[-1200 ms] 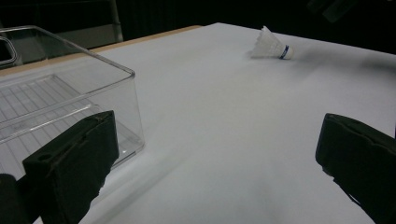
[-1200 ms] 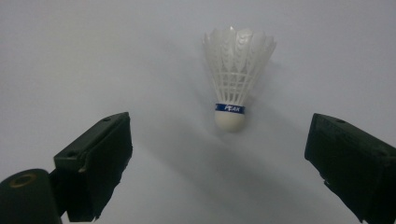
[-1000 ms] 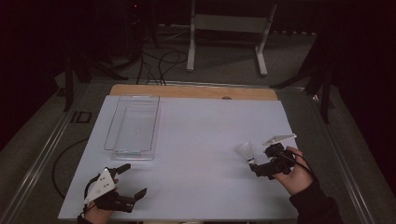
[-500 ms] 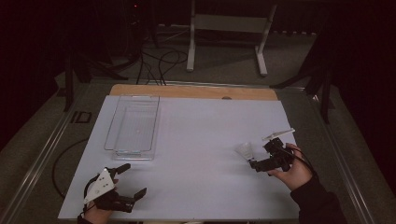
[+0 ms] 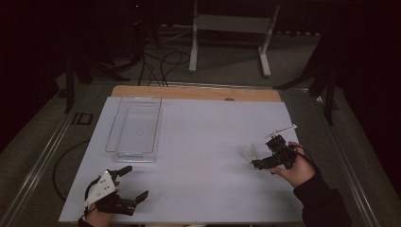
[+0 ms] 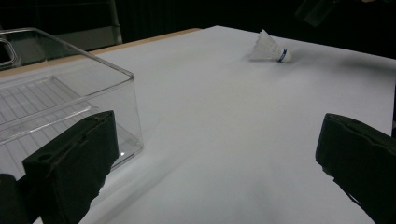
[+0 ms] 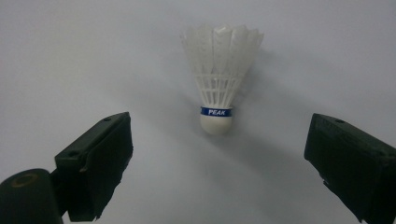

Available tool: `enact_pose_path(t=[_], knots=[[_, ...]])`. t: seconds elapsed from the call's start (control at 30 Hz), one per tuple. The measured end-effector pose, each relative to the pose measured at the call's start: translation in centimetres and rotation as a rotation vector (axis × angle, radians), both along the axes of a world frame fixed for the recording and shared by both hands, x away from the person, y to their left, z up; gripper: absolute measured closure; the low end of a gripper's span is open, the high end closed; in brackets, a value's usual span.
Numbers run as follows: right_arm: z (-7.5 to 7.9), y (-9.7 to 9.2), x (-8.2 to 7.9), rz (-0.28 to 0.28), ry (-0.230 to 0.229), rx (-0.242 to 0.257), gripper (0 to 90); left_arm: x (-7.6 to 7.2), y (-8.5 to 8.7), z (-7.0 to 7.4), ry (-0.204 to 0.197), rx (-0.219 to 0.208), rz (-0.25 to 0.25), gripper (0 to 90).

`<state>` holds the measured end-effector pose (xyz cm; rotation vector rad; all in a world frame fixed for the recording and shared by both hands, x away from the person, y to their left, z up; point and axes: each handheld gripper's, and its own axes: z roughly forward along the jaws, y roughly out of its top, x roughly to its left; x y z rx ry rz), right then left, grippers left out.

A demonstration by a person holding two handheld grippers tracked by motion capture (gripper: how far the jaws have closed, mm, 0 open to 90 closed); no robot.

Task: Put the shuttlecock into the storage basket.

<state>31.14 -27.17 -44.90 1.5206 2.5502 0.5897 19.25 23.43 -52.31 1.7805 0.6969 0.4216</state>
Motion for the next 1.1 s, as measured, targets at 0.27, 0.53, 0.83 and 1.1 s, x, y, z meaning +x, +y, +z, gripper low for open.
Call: enact_pose_path(t=[0.27,0.53,0.83,1.1], knots=[[-0.4,0.5,0.6,0.011,0.045,-0.026,8.4,0.0,0.0,0.0,-0.003,-0.004,0.0,0.0],[-1.3,0.8,1.1,0.026,0.099,-0.061,8.8,0.0,0.0,0.0,-0.005,-0.002,0.002,0.0],[-2.0,1.3,1.7,0.027,0.128,-0.087,11.8,0.0,0.0,0.0,-0.006,-0.002,0.004,0.0],[-2.9,1.8,2.3,0.027,0.156,-0.117,15.6,-0.1,0.0,0.1,-0.009,-0.003,0.001,0.0]])
